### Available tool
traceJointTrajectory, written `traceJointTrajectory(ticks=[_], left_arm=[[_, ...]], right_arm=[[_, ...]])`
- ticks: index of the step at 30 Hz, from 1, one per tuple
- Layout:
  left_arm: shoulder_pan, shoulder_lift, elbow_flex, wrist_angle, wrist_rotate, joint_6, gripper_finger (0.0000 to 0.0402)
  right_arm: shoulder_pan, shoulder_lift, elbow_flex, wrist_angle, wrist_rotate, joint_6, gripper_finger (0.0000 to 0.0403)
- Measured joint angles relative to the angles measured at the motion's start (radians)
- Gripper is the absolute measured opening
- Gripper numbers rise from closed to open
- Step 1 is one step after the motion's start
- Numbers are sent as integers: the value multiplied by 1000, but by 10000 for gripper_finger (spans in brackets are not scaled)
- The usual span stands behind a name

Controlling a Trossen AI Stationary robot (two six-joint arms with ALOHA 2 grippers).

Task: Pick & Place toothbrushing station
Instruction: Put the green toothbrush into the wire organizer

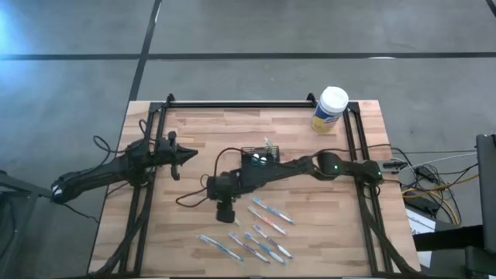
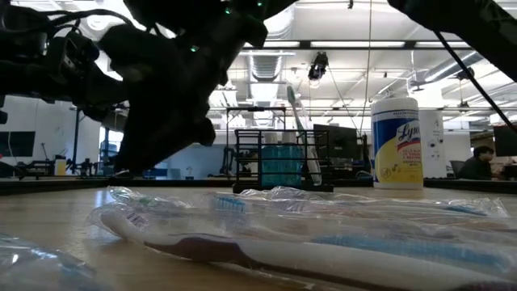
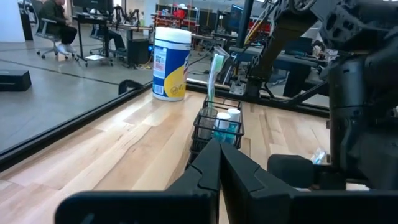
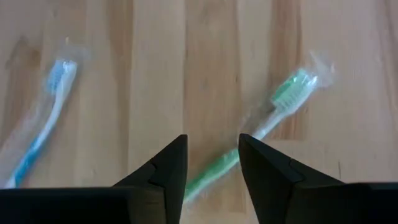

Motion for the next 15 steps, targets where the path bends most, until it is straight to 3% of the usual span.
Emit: traceJointTrajectory(ticks=[5, 15], left_arm=[[0, 5, 0, 0, 2, -21, 7], [0, 16, 0, 0, 2, -53, 7]], right_arm=[[2, 2, 13, -24, 64, 143, 172], [15, 5, -77, -7, 99, 247, 187]])
